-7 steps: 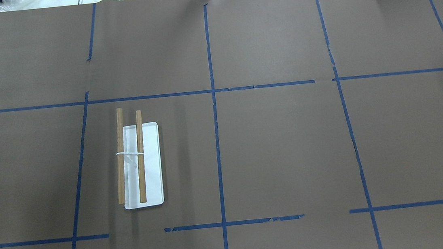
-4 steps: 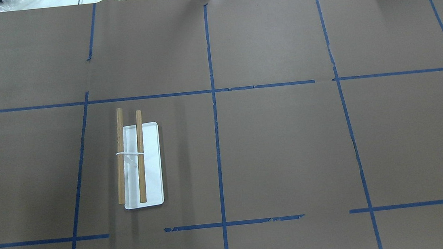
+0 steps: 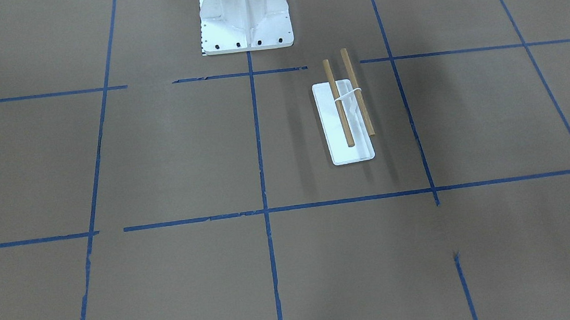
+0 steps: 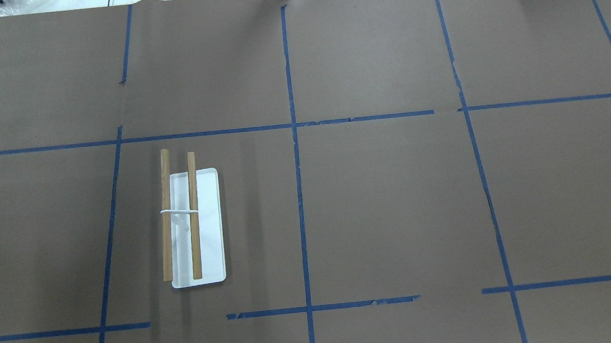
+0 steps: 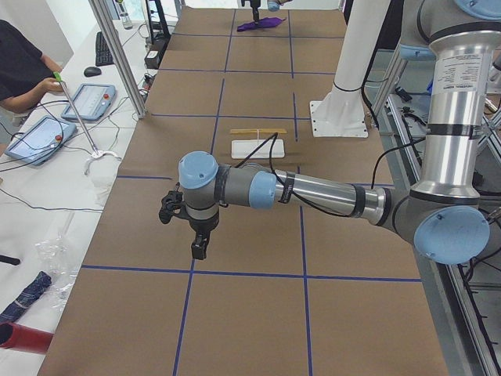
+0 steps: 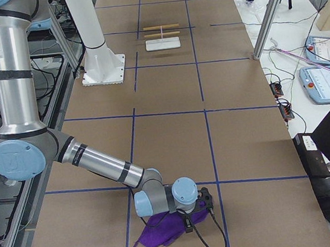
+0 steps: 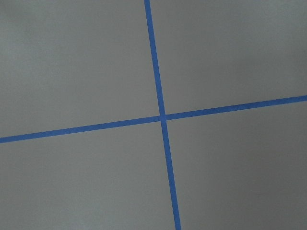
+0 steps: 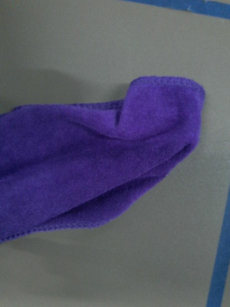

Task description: Hang towel on rack

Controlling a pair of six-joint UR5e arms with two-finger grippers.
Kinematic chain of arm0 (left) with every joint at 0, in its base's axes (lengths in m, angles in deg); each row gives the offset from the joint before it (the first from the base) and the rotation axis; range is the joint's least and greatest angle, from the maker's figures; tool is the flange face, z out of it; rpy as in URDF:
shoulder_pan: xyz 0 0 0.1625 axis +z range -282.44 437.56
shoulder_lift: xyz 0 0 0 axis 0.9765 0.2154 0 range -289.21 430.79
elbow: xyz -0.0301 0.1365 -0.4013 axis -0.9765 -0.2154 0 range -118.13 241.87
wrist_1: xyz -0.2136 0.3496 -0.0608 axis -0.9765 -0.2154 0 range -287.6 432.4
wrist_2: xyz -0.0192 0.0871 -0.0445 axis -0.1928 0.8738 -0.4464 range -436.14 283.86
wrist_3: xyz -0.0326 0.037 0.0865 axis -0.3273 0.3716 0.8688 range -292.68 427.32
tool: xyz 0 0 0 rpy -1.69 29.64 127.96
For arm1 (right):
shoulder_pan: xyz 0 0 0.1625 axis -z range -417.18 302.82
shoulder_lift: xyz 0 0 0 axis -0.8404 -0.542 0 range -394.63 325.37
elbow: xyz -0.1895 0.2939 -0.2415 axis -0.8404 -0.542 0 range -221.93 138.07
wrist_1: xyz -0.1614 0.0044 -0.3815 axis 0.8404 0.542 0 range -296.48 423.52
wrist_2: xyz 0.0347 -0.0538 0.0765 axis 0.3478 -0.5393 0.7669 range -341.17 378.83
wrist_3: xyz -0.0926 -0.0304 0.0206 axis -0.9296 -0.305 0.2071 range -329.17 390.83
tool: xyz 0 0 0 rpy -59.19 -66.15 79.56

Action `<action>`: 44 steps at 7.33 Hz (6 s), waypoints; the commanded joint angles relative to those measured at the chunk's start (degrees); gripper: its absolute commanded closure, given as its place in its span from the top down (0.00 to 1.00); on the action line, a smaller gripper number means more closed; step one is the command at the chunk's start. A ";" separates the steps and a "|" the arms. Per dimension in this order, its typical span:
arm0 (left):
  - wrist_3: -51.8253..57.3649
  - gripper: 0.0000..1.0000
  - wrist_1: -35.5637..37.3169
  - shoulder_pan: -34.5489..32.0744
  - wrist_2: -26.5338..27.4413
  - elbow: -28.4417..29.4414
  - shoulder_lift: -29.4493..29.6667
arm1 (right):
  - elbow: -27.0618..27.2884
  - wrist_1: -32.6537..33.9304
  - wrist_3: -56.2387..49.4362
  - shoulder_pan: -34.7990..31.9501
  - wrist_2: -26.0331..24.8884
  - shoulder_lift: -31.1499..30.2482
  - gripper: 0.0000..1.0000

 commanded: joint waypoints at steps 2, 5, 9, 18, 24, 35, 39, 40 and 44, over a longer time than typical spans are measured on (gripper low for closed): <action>0.07 1.00 0.02 0.07 0.00 -0.07 -0.01 | -0.60 -0.03 -0.96 0.63 -0.17 -0.13 0.20; -0.02 1.00 0.02 -0.01 0.00 -0.34 0.08 | 0.19 -0.03 -2.37 0.55 0.09 0.22 0.00; -0.02 1.00 -0.07 0.08 -0.09 -0.43 0.17 | 4.23 0.32 -1.50 0.46 0.53 3.64 0.00; -12.51 1.00 -18.72 7.24 0.26 0.88 6.92 | 21.71 -0.20 27.51 7.46 5.81 24.53 0.00; -67.77 1.00 -42.17 22.98 0.44 2.48 19.12 | 47.44 0.06 47.20 33.54 -21.99 27.55 0.00; -127.36 1.00 -52.46 42.35 5.80 4.50 36.82 | 54.42 -0.20 47.29 50.82 -45.17 32.21 0.00; -127.55 0.79 -52.54 42.96 5.80 4.76 37.79 | 55.65 -0.20 47.20 51.08 -45.70 31.69 0.00; -127.46 0.40 -52.54 43.05 5.80 4.76 37.79 | 55.83 -0.20 47.20 51.17 -45.79 31.68 0.00; -127.02 0.00 -53.77 42.88 5.71 4.76 37.35 | 55.65 -0.20 47.20 51.26 -45.70 31.51 0.00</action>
